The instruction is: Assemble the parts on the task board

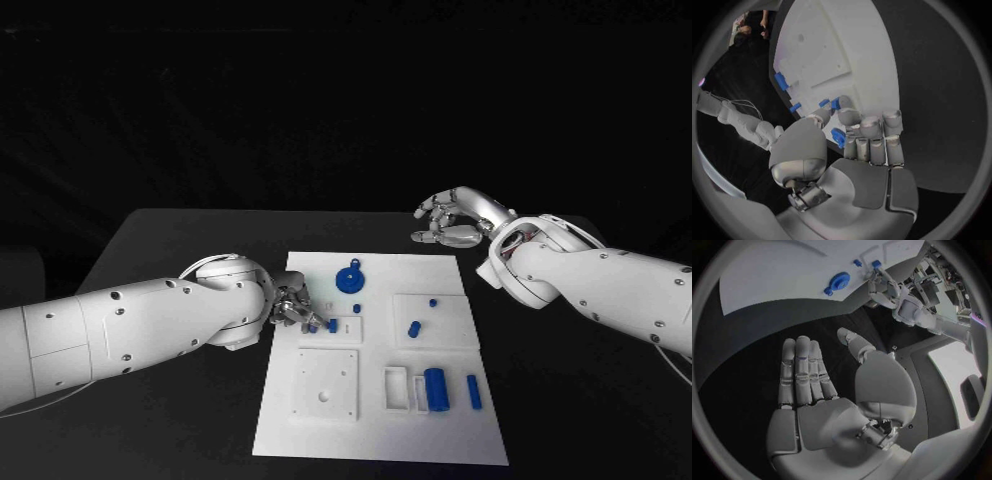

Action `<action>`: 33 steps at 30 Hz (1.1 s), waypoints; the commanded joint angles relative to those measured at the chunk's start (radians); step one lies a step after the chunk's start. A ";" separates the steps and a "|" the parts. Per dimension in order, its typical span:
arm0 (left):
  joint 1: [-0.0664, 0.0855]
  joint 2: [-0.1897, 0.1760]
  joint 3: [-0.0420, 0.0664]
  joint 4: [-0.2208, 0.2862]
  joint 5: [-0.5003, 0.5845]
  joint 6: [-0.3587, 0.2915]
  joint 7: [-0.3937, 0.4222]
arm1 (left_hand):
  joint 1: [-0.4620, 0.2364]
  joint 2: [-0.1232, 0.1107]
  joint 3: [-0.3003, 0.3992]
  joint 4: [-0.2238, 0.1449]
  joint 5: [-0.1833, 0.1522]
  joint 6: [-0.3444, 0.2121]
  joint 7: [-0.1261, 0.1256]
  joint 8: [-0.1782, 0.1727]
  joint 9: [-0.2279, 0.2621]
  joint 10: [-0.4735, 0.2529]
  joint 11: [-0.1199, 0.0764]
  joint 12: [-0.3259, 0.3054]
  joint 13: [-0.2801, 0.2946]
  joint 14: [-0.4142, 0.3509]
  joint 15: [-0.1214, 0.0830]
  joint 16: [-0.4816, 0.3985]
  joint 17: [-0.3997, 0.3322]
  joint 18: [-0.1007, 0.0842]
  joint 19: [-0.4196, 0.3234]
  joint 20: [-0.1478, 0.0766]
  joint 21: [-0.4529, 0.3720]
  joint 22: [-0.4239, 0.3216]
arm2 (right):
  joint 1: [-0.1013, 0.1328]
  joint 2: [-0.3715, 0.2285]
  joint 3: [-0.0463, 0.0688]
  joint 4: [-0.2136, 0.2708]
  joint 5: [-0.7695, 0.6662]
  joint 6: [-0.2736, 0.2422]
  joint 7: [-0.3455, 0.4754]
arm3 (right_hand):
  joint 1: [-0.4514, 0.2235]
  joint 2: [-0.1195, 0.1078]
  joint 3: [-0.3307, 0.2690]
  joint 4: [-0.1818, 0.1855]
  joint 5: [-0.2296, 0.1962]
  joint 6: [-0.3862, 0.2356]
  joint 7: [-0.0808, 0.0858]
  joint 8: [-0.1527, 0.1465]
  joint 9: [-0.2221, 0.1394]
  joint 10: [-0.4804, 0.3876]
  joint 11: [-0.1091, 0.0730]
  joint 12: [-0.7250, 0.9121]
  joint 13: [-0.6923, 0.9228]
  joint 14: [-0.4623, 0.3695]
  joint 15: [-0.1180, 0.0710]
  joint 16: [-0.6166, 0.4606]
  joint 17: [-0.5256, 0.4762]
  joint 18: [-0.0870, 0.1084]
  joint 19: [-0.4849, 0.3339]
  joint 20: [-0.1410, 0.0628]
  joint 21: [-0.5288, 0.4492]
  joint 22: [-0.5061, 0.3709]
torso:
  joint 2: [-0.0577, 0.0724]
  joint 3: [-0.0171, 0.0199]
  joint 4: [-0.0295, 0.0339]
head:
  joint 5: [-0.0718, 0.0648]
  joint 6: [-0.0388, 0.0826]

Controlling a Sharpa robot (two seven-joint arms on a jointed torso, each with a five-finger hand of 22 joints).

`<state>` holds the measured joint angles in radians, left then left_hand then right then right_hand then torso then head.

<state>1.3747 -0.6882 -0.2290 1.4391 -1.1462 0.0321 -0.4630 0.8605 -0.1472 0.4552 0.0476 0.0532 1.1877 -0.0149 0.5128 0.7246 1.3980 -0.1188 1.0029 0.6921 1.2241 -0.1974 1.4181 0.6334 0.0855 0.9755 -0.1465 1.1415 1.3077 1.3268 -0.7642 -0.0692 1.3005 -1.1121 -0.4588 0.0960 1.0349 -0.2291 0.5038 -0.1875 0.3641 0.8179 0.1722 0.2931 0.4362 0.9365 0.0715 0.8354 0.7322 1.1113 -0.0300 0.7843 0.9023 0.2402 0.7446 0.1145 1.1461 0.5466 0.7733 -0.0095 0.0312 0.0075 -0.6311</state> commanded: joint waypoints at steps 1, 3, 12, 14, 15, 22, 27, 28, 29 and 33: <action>-0.010 0.000 -0.009 -0.005 -0.010 0.036 -0.024 | 0.000 0.007 -0.004 0.001 -0.002 -0.001 -0.003 -0.006 -0.001 -0.003 -0.005 0.006 0.002 0.002 -0.008 0.003 0.002 0.021 -0.010 -0.123 0.006 0.011 | 0.000 0.000 0.000 0.001 0.000 0.004 0.007 | -0.009 -0.003 0.000 0.005 0.006 0.000 0.009 0.007 0.002 -0.007 0.001 0.004 -0.001 0.003 0.005 -0.003 0.002 0.007 0.000 0.004 -0.005 0.001 | 0.000 -0.0003 0.0004 | 0.000 0.001; -0.010 -0.002 -0.009 -0.006 -0.010 0.037 -0.025 | 0.000 0.007 -0.006 0.001 -0.002 -0.001 -0.003 -0.006 -0.001 -0.003 -0.005 0.006 0.002 0.002 -0.008 0.003 0.002 0.020 -0.010 -0.122 0.006 0.011 | 0.000 0.000 0.000 0.001 0.000 0.004 0.007 | -0.009 -0.003 0.000 0.005 0.007 0.000 0.009 0.007 0.002 -0.007 0.001 0.005 -0.002 0.003 0.005 -0.003 0.002 0.007 0.000 0.004 -0.005 0.001 | 0.000 -0.0003 0.0004 | 0.000 0.001; -0.004 -0.022 0.001 -0.011 0.029 -0.053 -0.005 | -0.013 -0.081 0.025 0.074 -0.005 -0.024 0.006 -0.022 -0.008 -0.017 0.003 -0.020 -0.011 -0.016 -0.010 -0.025 -0.013 0.023 -0.015 -0.122 -0.010 0.000 | 0.000 0.000 0.000 -0.001 0.000 0.004 0.007 | -0.010 -0.003 -0.001 0.006 0.008 -0.001 0.009 0.007 0.002 -0.008 0.001 0.005 -0.003 0.003 0.005 -0.004 0.002 0.007 0.000 0.004 -0.006 0.002 | -0.001 -0.0006 0.0005 | 0.000 0.003; -0.002 -0.022 0.001 -0.016 0.058 -0.088 0.004 | -0.001 -0.116 0.052 0.127 -0.004 -0.061 0.019 -0.039 -0.011 -0.042 0.015 -0.050 -0.025 -0.037 -0.003 -0.052 -0.026 0.018 -0.028 -0.116 -0.025 -0.008 | 0.000 0.000 0.000 -0.002 0.000 0.004 0.007 | -0.010 -0.003 -0.001 0.006 0.009 -0.001 0.009 0.007 0.002 -0.008 0.001 0.005 -0.003 0.003 0.005 -0.004 0.002 0.007 0.000 0.004 -0.006 0.002 | -0.001 -0.0006 0.0007 | -0.001 0.003; -0.001 -0.022 0.001 -0.017 0.073 -0.106 0.009 | 0.001 -0.119 0.052 0.134 -0.004 -0.069 0.022 -0.042 -0.012 -0.047 0.018 -0.057 -0.027 -0.041 0.000 -0.059 -0.030 0.016 -0.031 -0.114 -0.028 -0.009 | 0.000 0.001 0.000 -0.002 0.000 0.004 0.007 | -0.010 -0.003 -0.001 0.006 0.009 -0.001 0.009 0.007 0.001 -0.008 0.001 0.006 -0.003 0.003 0.005 -0.004 0.002 0.007 0.000 0.004 -0.006 0.002 | 0.000 -0.0004 0.0007 | -0.001 0.003; 0.001 -0.022 0.001 -0.025 0.150 -0.142 0.027 | 0.040 -0.131 0.033 0.182 -0.004 -0.166 0.055 -0.091 -0.030 -0.088 0.047 -0.102 -0.045 -0.074 0.024 -0.104 -0.054 0.003 -0.061 -0.102 -0.057 -0.022 | 0.000 0.001 0.000 -0.002 0.001 0.004 0.007 | -0.011 -0.003 -0.001 0.007 0.010 -0.001 0.009 0.007 0.001 -0.008 0.001 0.006 -0.004 0.003 0.005 -0.004 0.002 0.007 0.000 0.005 -0.006 0.002 | 0.000 0.0000 0.0005 | -0.002 0.003; 0.001 -0.022 0.001 -0.026 0.170 -0.136 0.032 | 0.068 -0.130 0.013 0.210 -0.004 -0.168 0.056 -0.089 -0.032 -0.088 0.049 -0.106 -0.044 -0.072 0.026 -0.108 -0.057 0.000 -0.061 -0.101 -0.060 -0.025 | 0.000 0.001 0.000 -0.002 0.001 0.004 0.007 | -0.011 -0.003 -0.002 0.007 0.010 -0.001 0.009 0.007 0.001 -0.008 0.001 0.006 -0.004 0.003 0.005 -0.004 0.002 0.007 0.000 0.005 -0.006 0.002 | 0.000 0.0002 0.0002 | -0.001 0.003; 0.001 -0.023 0.001 -0.026 0.171 -0.135 0.033 | 0.075 -0.130 0.007 0.218 -0.004 -0.168 0.056 -0.089 -0.032 -0.087 0.049 -0.106 -0.044 -0.072 0.026 -0.108 -0.058 0.000 -0.060 -0.101 -0.061 -0.025 | 0.000 0.001 0.000 -0.002 0.001 0.004 0.007 | -0.011 -0.003 -0.002 0.007 0.011 -0.001 0.009 0.007 0.001 -0.008 0.001 0.006 -0.004 0.003 0.005 -0.004 0.002 0.007 0.000 0.005 -0.006 0.002 | 0.000 0.0003 0.0001 | -0.001 0.003; 0.001 -0.023 0.001 -0.025 0.172 -0.136 0.032 | 0.082 -0.129 0.001 0.225 -0.004 -0.168 0.056 -0.088 -0.033 -0.088 0.049 -0.107 -0.043 -0.072 0.026 -0.108 -0.058 -0.001 -0.060 -0.102 -0.061 -0.025 | 0.000 0.001 0.000 -0.002 0.001 0.004 0.007 | -0.011 -0.003 -0.002 0.007 0.011 -0.001 0.009 0.007 0.001 -0.008 0.001 0.007 -0.004 0.003 0.005 -0.004 0.002 0.007 0.000 0.005 -0.006 0.002 | 0.000 0.0003 0.0000 | -0.001 0.002; 0.001 -0.026 0.001 -0.028 0.172 -0.154 0.042 | 0.103 -0.124 -0.011 0.236 -0.004 -0.168 0.056 -0.086 -0.033 -0.087 0.048 -0.108 -0.042 -0.071 0.026 -0.108 -0.059 -0.001 -0.060 -0.102 -0.061 -0.025 | 0.000 0.000 0.000 -0.002 0.001 0.004 0.007 | -0.012 -0.003 -0.002 0.008 0.011 -0.001 0.009 0.007 0.001 -0.008 0.001 0.007 -0.005 0.003 0.005 -0.004 0.002 0.007 0.000 0.005 -0.006 0.002 | 0.000 0.0002 -0.0001 | 0.000 0.003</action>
<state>1.3765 -0.7151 -0.2272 1.4082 -1.0067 -0.0953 -0.4499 0.9571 -0.2716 0.4459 0.2803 0.0532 1.0192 0.0423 0.4234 0.6891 1.3123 -0.0716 0.8982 0.6480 1.1535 -0.1710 1.3134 0.5757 0.1011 0.9219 -0.1287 1.0861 1.2838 1.3268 -0.7638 -0.0692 1.2980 -1.1110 -0.4588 0.0960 1.0309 -0.2331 0.5010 -0.1847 0.3718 0.8185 0.1755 0.2981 0.4360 0.9365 0.0715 0.8353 0.7292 1.1113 -0.0300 0.7843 0.9030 0.2393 0.7447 0.1144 1.1461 0.5482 0.7731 -0.0095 0.0314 0.0064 -0.6287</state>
